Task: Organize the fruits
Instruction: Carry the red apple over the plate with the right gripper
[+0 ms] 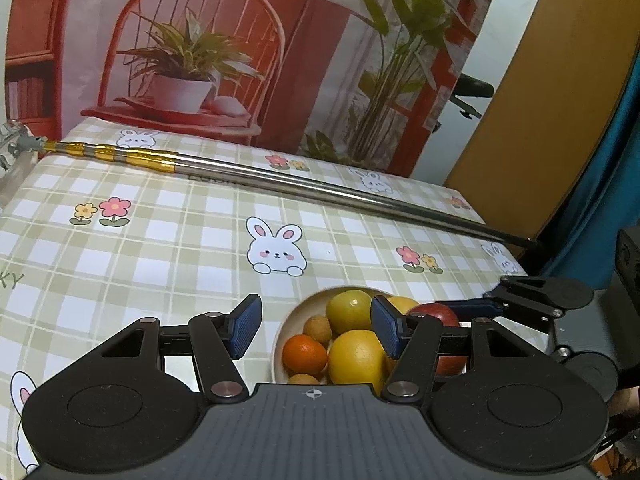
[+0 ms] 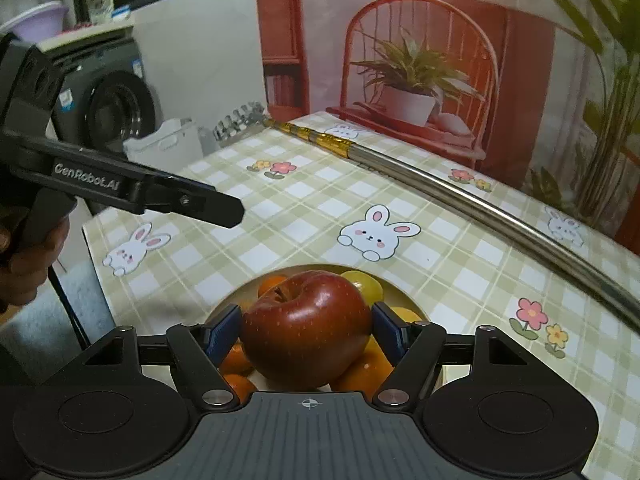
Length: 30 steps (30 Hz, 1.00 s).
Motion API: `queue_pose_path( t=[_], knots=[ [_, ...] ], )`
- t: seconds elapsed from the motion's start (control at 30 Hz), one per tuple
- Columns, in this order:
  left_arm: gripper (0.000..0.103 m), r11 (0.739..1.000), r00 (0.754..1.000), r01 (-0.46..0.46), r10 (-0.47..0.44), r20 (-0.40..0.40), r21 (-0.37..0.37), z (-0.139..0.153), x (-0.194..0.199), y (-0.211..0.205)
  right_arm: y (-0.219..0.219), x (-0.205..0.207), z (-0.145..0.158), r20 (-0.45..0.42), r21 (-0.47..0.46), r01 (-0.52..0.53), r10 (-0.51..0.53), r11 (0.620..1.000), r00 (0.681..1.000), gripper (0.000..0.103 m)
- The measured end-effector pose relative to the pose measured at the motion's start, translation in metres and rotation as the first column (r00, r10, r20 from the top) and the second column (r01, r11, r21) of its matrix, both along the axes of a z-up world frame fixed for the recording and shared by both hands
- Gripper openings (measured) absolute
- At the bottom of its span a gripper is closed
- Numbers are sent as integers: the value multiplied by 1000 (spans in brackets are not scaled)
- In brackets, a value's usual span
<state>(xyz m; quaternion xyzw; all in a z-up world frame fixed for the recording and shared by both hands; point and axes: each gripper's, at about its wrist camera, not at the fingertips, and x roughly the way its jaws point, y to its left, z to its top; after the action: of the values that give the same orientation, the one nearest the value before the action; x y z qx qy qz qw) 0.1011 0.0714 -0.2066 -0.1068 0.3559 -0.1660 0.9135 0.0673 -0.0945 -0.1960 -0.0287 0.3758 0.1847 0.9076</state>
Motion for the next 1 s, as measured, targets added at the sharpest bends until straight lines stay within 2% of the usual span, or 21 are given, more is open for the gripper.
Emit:
queue_pose_path(
  t=[0.1, 0.23, 0.4, 0.53, 1.0],
  knots=[
    [63, 1000, 1000, 0, 0, -4, 0, -2, 0, 0, 9, 1, -2, 4, -47, -22, 22, 999, 1000, 67],
    [63, 1000, 1000, -9, 9, -11, -3, -3, 3, 3, 13, 7, -3, 20, -57, -9, 10, 998, 1000, 67],
    [63, 1000, 1000, -15, 15, -16, -7, -5, 4, 5, 3, 16, -3, 1, -7, 19, -19, 1000, 1000, 67],
    [63, 1000, 1000, -15, 14, -22, -11, -6, 5, 4, -4, 19, -1, -1, 16, 42, -42, 999, 999, 71],
    [63, 1000, 1000, -10, 10, -21, -9, -6, 5, 4, -8, 17, 5, 10, 33, 67, -68, 997, 998, 71]
  ],
)
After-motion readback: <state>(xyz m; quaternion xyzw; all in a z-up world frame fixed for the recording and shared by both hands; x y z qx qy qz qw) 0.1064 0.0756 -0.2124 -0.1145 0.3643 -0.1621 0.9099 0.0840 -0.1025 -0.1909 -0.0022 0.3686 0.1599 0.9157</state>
